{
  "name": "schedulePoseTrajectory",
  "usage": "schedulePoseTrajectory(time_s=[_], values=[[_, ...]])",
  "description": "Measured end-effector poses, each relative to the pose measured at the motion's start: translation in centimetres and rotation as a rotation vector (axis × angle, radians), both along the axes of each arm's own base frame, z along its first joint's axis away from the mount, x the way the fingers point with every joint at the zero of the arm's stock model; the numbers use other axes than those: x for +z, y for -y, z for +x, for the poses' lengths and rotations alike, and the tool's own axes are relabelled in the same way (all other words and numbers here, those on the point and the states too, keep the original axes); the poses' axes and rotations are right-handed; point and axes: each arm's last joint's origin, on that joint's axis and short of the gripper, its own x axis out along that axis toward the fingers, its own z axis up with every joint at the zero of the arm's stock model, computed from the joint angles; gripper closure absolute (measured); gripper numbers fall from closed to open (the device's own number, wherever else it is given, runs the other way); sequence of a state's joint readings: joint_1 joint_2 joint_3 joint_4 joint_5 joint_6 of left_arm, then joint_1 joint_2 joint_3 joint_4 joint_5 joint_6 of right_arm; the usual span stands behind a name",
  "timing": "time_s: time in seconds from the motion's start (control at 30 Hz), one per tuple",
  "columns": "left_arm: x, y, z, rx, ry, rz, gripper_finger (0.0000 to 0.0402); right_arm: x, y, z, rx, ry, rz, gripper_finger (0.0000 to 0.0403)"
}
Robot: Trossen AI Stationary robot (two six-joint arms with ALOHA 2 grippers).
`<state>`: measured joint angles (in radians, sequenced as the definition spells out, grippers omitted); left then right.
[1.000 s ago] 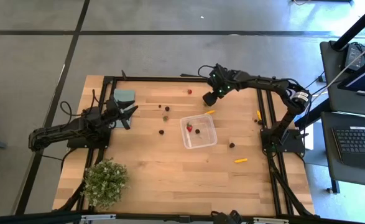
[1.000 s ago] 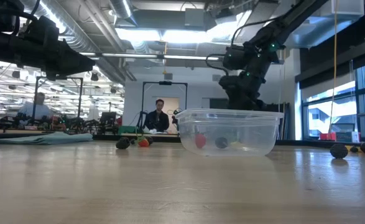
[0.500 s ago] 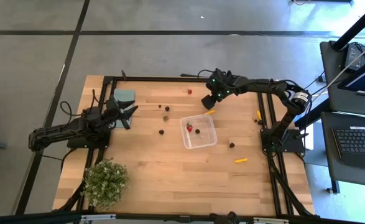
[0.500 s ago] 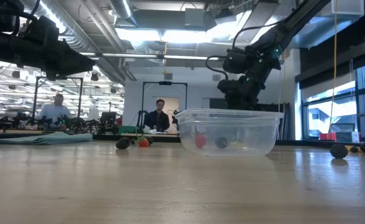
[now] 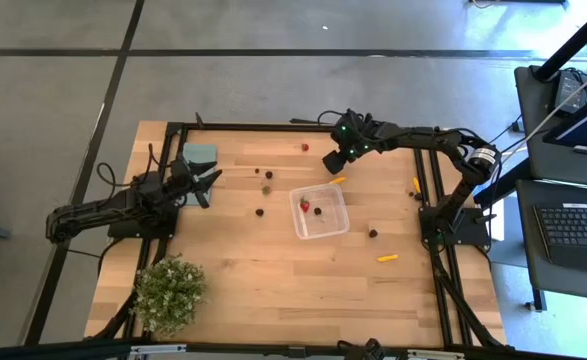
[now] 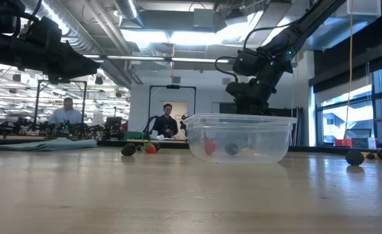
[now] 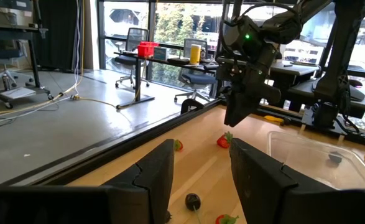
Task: Pick and placing Produce into tupperware
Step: Put the top right strawberry into the transparent bin
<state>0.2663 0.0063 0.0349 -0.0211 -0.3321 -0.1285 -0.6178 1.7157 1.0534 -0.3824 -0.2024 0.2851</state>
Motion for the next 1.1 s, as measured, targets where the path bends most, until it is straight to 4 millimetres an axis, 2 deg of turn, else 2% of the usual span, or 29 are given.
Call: schedulePoseTrajectory(time_s=[0.23, 0.37, 0.5, 0.93, 1.0, 1.1], values=[[0.0, 0.0, 0.0, 0.000, 0.000, 0.000, 0.0253, 0.0, 0.0, 0.0, -0.003, 0.005, -0.005, 0.0205], [0.0, 0.0, 0.0, 0.000, 0.000, 0.000, 0.0253, 0.0, 0.1, 0.0, -0.062, 0.000, 0.007, 0.0166], [0.0, 0.0, 0.0, 0.000, 0.000, 0.000, 0.0253, 0.1, 0.2, 0.1, -0.074, -0.008, -0.025, 0.0141], [0.0, 0.0, 0.0, 0.000, -0.003, 0.004, 0.0253, 0.0, -1.1, 0.6, -0.044, -0.071, -0.060, 0.0135], [0.0, 0.0, 0.0, 0.000, -0.003, 0.005, 0.0253, 0.6, -1.0, 0.7, -0.037, -0.087, -0.048, 0.0135], [0.0, 0.0, 0.0, 0.000, -0.004, 0.006, 0.0253, 2.7, -0.4, 1.0, 0.005, -0.118, -0.060, 0.0135]])
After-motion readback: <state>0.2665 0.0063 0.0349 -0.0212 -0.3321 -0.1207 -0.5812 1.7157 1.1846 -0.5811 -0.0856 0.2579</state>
